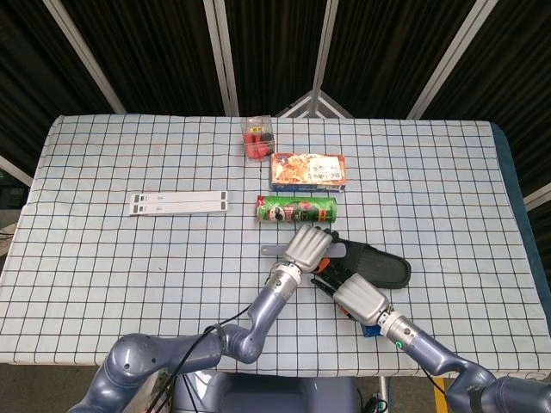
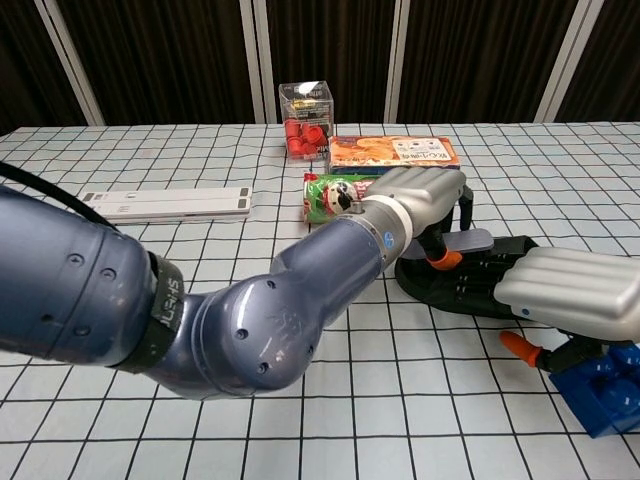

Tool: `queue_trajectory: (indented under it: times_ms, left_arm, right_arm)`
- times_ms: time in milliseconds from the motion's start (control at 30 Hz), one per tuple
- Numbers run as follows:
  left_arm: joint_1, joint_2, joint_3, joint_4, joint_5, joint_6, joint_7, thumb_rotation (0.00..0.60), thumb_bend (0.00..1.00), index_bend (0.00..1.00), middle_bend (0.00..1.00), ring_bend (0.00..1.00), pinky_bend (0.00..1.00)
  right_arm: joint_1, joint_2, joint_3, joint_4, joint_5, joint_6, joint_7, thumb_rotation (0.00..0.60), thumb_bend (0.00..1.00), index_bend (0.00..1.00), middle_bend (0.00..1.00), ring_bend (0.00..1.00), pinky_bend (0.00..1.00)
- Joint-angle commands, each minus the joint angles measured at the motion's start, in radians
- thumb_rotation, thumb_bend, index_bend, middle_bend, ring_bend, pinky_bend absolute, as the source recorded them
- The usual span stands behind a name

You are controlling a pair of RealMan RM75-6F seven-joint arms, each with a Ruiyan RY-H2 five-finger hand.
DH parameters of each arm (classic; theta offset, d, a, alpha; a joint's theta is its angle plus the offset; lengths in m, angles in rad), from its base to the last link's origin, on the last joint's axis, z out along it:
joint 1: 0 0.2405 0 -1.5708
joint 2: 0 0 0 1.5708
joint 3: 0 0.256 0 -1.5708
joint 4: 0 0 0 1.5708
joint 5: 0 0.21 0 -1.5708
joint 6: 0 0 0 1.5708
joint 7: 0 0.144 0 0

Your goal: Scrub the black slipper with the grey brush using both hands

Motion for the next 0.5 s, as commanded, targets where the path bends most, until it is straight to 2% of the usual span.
queue_trajectory:
  times_ms: [33, 267, 500]
  left_arm:
    - [0.025, 0.059, -0.003, -0.109, -0.089, 0.017, 0.116, 0.6, 0.65, 0.51, 0.64, 0.52, 0.54]
    - [0.003, 0.041, -0.008, -0.094, -0.082, -0.003, 0.099, 0.6, 0.65, 0.51, 0.64, 0.52, 0.54]
    - [-0.02, -0.031, -0.006, 0.04, 0.065, -0.013, -0.09, 0.6, 0.65, 0.51, 0.64, 0.52, 0.54]
  right_arm:
    - [0.001, 0.001, -0.001, -0.001, -0.002, 0.001, 0.001, 0.6, 0.74, 0.0, 0.12, 0.07, 0.13]
    - [0.002, 0.002, -0.002, 0.004, 0.004, -0.003, 0.004, 0.6, 0.74, 0.0, 0.12, 0.07, 0.13]
    - [0.0, 0.013, -0.003, 0.01, 0.01, -0.001, 0.014, 0.6, 0.74, 0.0, 0.12, 0.07, 0.13]
